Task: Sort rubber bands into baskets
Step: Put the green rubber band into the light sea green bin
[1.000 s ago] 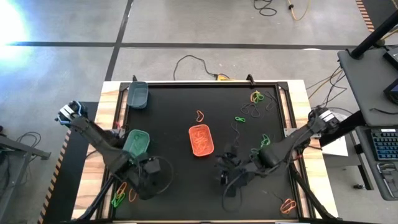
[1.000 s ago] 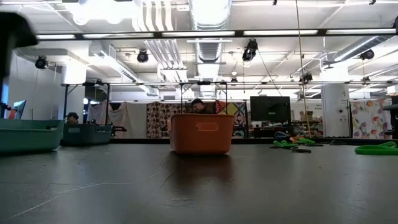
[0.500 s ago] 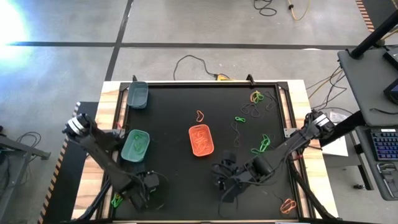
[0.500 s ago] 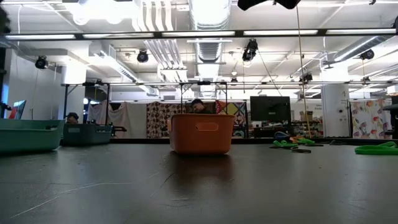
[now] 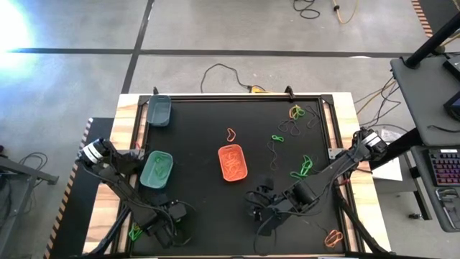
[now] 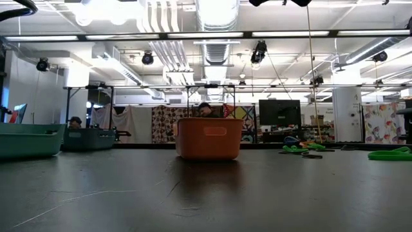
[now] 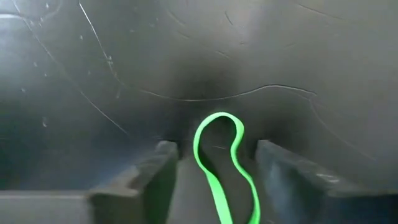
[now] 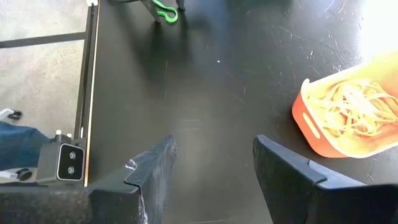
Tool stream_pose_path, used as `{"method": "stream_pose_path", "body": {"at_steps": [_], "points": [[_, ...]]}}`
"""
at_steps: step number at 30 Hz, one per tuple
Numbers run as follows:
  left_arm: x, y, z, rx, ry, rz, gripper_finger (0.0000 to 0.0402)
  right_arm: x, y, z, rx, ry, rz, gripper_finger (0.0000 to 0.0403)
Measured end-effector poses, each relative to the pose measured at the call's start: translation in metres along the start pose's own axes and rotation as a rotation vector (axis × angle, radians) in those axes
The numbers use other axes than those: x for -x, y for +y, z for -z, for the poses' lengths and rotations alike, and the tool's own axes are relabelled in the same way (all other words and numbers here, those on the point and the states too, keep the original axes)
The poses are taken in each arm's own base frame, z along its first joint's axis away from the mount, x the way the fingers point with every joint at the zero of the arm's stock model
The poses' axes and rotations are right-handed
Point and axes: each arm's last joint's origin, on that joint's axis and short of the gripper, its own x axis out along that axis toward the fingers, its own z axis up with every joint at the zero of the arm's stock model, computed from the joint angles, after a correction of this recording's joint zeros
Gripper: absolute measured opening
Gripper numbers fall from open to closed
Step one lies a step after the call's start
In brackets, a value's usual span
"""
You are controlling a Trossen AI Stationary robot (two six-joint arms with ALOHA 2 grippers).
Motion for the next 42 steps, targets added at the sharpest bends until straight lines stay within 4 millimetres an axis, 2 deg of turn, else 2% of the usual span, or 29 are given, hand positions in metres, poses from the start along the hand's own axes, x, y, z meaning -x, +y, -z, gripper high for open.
{"method": "stream_pose_path", "body": {"at_steps": [6,8,11,15,20,25,27,29,35,36,42], "points": [[0.0,0.001,-0.001,0.077,0.006,-0.004,0.004,0.005,-0.002,-0.002,0.012,-0.004,-0.003,0.0206],[0.005,0.002,-0.004,0.095,0.008,0.021,0.0012,0.01,-0.003,-0.002,0.014,0.003,-0.003,0.0206],[0.018,0.012,-0.014,0.084,0.009,0.018,0.0009,0.017,-0.006,-0.003,0.013,0.004,-0.007,0.0206],[0.054,0.036,-0.036,0.105,-0.046,0.034,0.0002,0.027,-0.008,-0.007,0.004,-0.017,-0.018,0.0206],[0.099,0.089,-0.065,0.206,-0.162,-0.01,0.0001,0.03,-0.011,-0.009,0.006,-0.038,0.002,0.0206],[0.121,0.149,-0.076,0.332,-0.176,-0.248,0.0,0.03,-0.013,-0.01,-0.013,-0.042,0.011,0.0206],[0.121,0.165,-0.08,0.395,-0.17,-0.294,0.0,0.03,-0.013,-0.01,-0.028,-0.042,0.011,0.0206],[0.113,0.177,-0.082,0.454,-0.162,-0.307,0.0,0.03,-0.013,-0.01,-0.047,-0.042,0.01,0.0206],[0.066,0.194,-0.074,0.622,-0.094,-0.36,0.0,0.03,-0.013,-0.01,-0.111,-0.04,0.01,0.0206],[0.06,0.196,-0.073,0.633,-0.09,-0.377,0.0,0.03,-0.013,-0.01,-0.122,-0.039,0.01,0.0206],[0.053,0.193,-0.083,0.658,-0.116,-0.451,0.0,0.029,-0.015,-0.01,-0.141,-0.022,0.001,0.0206]]}}
